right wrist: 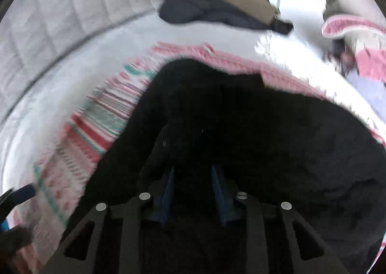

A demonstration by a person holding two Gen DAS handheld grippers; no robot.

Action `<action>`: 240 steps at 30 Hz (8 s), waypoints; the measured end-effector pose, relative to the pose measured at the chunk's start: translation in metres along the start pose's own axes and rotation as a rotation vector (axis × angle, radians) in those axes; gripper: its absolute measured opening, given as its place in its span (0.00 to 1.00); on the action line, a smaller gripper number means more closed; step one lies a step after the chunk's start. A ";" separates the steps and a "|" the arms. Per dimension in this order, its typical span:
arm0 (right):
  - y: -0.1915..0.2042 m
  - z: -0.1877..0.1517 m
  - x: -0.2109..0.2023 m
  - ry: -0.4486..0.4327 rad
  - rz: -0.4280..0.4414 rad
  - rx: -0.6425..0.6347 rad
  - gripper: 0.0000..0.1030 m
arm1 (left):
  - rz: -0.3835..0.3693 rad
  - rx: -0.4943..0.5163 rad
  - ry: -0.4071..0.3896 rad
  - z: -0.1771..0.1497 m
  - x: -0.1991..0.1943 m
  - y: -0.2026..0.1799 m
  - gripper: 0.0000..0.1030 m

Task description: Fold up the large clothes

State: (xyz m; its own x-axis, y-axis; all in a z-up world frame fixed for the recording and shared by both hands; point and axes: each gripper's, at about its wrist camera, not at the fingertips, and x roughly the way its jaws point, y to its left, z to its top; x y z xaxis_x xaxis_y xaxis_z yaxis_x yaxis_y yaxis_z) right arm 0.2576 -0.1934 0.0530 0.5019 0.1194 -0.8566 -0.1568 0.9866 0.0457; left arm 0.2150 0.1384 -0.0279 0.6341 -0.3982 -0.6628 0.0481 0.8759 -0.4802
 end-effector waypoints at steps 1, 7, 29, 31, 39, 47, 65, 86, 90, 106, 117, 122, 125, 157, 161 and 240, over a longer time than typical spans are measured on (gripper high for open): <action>-0.003 0.000 0.000 -0.007 0.009 0.023 0.30 | -0.002 0.005 0.001 0.000 -0.001 0.000 0.98; -0.016 -0.006 -0.044 -0.028 0.078 0.084 0.34 | 0.028 0.065 0.024 -0.006 -0.007 -0.007 0.98; -0.162 -0.283 -0.304 -0.144 -0.070 0.388 0.80 | -0.077 0.143 0.239 -0.090 -0.083 -0.030 0.98; -0.167 -0.301 -0.314 -0.145 -0.073 0.410 0.80 | -0.071 0.147 0.246 -0.099 -0.089 -0.027 0.98; -0.176 -0.341 -0.318 -0.134 -0.068 0.489 0.80 | -0.069 0.193 0.333 -0.144 -0.093 -0.029 0.98; -0.123 -0.346 -0.306 -0.121 0.011 0.392 0.80 | -0.071 0.198 0.349 -0.169 -0.107 -0.019 0.97; 0.151 -0.388 -0.226 -0.125 0.075 -0.272 0.77 | -0.164 0.055 0.355 -0.203 -0.128 0.011 0.90; 0.133 -0.353 -0.233 -0.239 -0.182 -0.290 0.14 | -0.266 -0.110 0.407 -0.207 -0.117 0.044 0.65; 0.128 -0.346 -0.232 -0.238 -0.183 -0.290 0.14 | -0.267 -0.126 0.405 -0.209 -0.118 0.044 0.62; 0.133 -0.361 -0.248 -0.228 -0.049 -0.248 0.14 | -0.108 0.066 0.184 -0.206 -0.156 0.013 0.12; 0.038 -0.391 -0.296 -0.180 0.079 0.035 0.69 | -0.084 0.026 0.305 -0.212 -0.136 0.033 0.55; -0.065 -0.409 -0.321 -0.138 -0.030 0.255 0.72 | -0.167 -0.011 0.360 -0.218 -0.134 0.037 0.56; -0.123 -0.427 -0.329 -0.116 -0.120 0.360 0.74 | -0.211 -0.035 0.387 -0.222 -0.130 0.036 0.56; 0.073 -0.433 -0.233 -0.006 -0.018 -0.204 0.67 | -0.050 0.582 0.031 -0.218 -0.181 -0.105 0.57; 0.063 -0.432 -0.240 0.011 -0.053 -0.198 0.21 | -0.074 0.599 -0.002 -0.219 -0.200 -0.106 0.57; 0.007 -0.350 -0.217 -0.113 0.143 0.307 0.74 | -0.158 0.274 0.206 -0.225 -0.142 -0.086 0.91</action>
State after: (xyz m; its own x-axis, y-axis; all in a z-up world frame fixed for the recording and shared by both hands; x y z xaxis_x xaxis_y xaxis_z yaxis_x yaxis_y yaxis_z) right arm -0.1502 -0.2516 0.0589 0.5868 0.2536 -0.7690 0.0219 0.9444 0.3281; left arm -0.0528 0.0582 -0.0220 0.4352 -0.5562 -0.7080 0.3553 0.8287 -0.4326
